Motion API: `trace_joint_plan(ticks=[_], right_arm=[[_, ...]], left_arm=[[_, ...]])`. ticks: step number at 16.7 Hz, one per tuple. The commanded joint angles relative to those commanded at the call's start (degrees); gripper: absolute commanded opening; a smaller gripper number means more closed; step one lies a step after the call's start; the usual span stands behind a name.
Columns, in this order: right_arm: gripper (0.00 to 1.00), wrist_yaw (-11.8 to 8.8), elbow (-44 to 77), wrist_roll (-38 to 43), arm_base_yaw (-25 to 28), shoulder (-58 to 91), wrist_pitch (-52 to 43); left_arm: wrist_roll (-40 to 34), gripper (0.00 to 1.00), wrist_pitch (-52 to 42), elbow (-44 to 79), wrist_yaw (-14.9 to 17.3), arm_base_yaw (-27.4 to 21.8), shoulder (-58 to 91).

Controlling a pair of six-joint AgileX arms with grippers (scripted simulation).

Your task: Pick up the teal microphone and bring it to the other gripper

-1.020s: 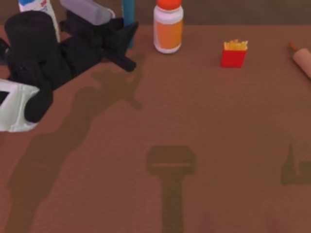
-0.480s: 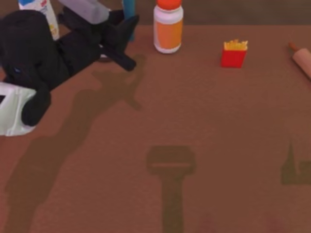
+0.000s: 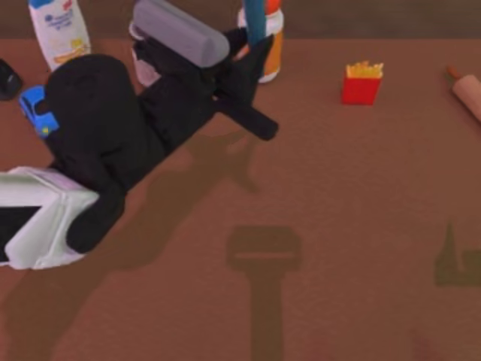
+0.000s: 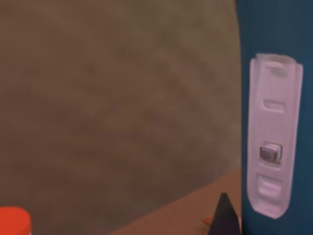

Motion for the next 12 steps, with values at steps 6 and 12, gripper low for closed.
trace_joint_plan(ticks=[6, 12], right_arm=[[1.0, 0.0, 0.0, 0.0, 0.0, 0.0, 0.0], [1.0, 0.0, 0.0, 0.0, 0.0, 0.0, 0.0]], left_arm=[[-0.2, 0.0, 0.5, -0.5, -1.5, -1.5, -0.7], [-0.3, 0.0, 0.7, -0.7, -1.7, -1.7, -0.9]])
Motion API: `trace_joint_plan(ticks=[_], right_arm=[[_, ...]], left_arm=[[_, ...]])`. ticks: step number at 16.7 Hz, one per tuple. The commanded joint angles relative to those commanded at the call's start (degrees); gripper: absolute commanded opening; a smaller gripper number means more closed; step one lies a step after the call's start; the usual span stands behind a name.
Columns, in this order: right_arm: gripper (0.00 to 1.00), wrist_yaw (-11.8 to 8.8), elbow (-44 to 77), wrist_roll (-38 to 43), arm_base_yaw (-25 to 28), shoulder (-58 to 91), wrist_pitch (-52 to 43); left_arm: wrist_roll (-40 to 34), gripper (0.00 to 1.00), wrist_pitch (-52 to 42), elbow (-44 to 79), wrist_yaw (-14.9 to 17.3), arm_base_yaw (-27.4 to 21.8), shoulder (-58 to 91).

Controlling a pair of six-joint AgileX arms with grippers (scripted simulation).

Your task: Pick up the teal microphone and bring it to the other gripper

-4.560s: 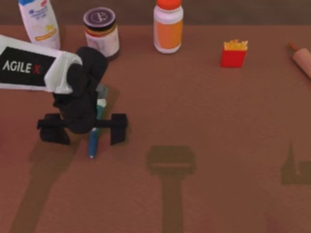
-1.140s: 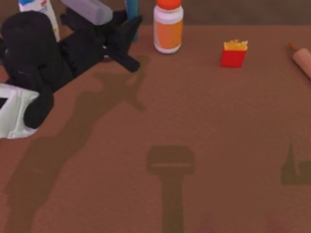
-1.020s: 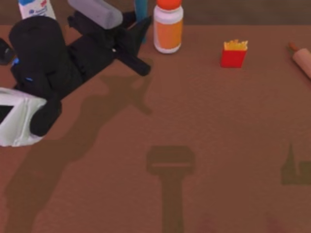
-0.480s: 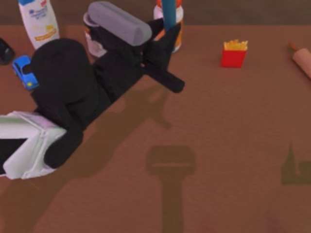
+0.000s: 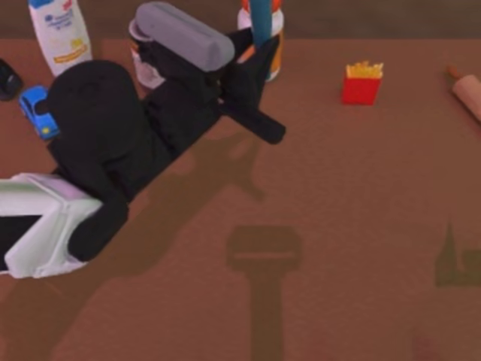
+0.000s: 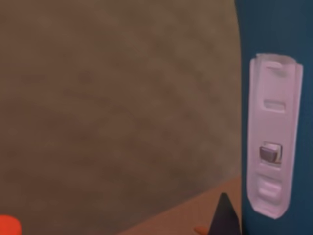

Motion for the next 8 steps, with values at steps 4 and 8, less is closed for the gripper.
trace_joint_plan(ticks=[4, 8], right_arm=[[1.0, -1.5, 2.3, -0.3, 1.8, 3.8, 1.3], [1.0, -5.6, 9.8, -0.9, 6.9, 15.8, 5.7]], left_arm=[[0.0, 0.0, 0.0, 0.0, 0.0, 0.0, 0.0], [0.0, 0.0, 0.0, 0.0, 0.0, 0.0, 0.0]])
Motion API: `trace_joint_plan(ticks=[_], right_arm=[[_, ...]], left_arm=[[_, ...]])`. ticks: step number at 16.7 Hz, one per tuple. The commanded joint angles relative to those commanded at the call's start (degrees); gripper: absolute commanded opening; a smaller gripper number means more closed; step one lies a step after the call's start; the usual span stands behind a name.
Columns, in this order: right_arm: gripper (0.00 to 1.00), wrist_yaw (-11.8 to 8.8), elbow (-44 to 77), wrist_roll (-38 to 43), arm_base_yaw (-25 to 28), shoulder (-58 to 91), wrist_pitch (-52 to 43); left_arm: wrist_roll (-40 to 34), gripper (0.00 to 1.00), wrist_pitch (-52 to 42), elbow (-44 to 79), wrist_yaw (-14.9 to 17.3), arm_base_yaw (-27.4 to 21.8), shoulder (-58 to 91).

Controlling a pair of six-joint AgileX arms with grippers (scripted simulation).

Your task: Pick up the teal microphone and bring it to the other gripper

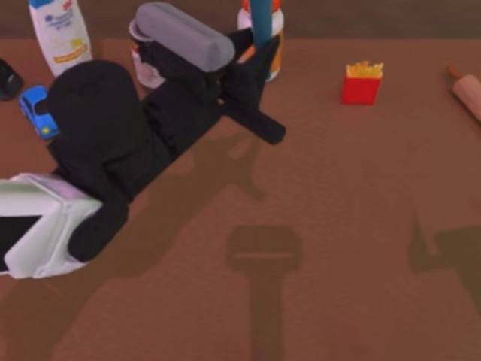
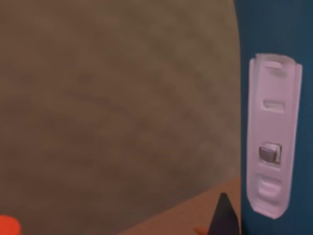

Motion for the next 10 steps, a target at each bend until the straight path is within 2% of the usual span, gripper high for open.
trace_joint_plan(ticks=[10], right_arm=[[1.0, -12.9, 25.6, -1.9, 16.3, 41.4, 15.3]], left_arm=[[0.0, 0.0, 0.0, 0.0, 0.0, 0.0, 0.0]])
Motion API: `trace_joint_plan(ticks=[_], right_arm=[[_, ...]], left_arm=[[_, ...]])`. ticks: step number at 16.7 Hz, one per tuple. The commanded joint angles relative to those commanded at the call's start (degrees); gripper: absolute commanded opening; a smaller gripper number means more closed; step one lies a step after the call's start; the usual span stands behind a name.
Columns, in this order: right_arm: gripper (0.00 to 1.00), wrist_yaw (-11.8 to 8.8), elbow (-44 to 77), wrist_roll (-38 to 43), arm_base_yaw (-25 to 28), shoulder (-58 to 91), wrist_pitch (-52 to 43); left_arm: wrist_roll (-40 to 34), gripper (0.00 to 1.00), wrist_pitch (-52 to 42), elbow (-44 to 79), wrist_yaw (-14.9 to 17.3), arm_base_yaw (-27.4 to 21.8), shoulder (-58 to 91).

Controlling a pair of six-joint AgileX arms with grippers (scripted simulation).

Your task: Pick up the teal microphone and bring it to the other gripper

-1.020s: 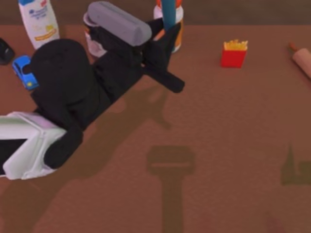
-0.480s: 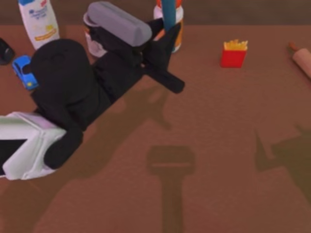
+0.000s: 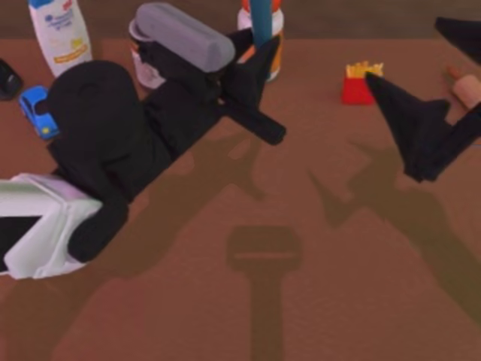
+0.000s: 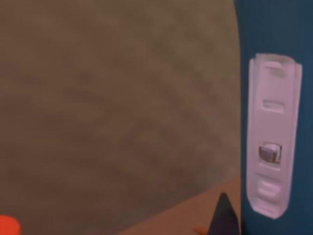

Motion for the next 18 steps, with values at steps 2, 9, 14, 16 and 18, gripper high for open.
trace_joint_plan(ticks=[2, 9, 14, 16, 18], right_arm=[[1.0, -2.0, 3.8, -0.4, 2.5, 6.4, 2.2], [1.0, -4.2, 8.0, -0.8, 5.3, 13.5, 4.8], [1.0, -3.5, 9.9, -0.7, 5.9, 15.6, 5.2], [1.0, -2.2, 13.6, -0.7, 7.2, 20.1, 6.1], [1.0, -0.5, 18.1, -0.6, 8.7, 26.1, 7.2]], left_arm=[[0.0, 0.0, 0.0, 0.0, 0.0, 0.0, 0.0], [0.0, 0.0, 0.0, 0.0, 0.0, 0.0, 0.0], [0.0, 0.0, 0.0, 0.0, 0.0, 0.0, 0.0], [0.0, 0.0, 0.0, 0.0, 0.0, 0.0, 0.0], [0.0, 0.0, 0.0, 0.0, 0.0, 0.0, 0.0]])
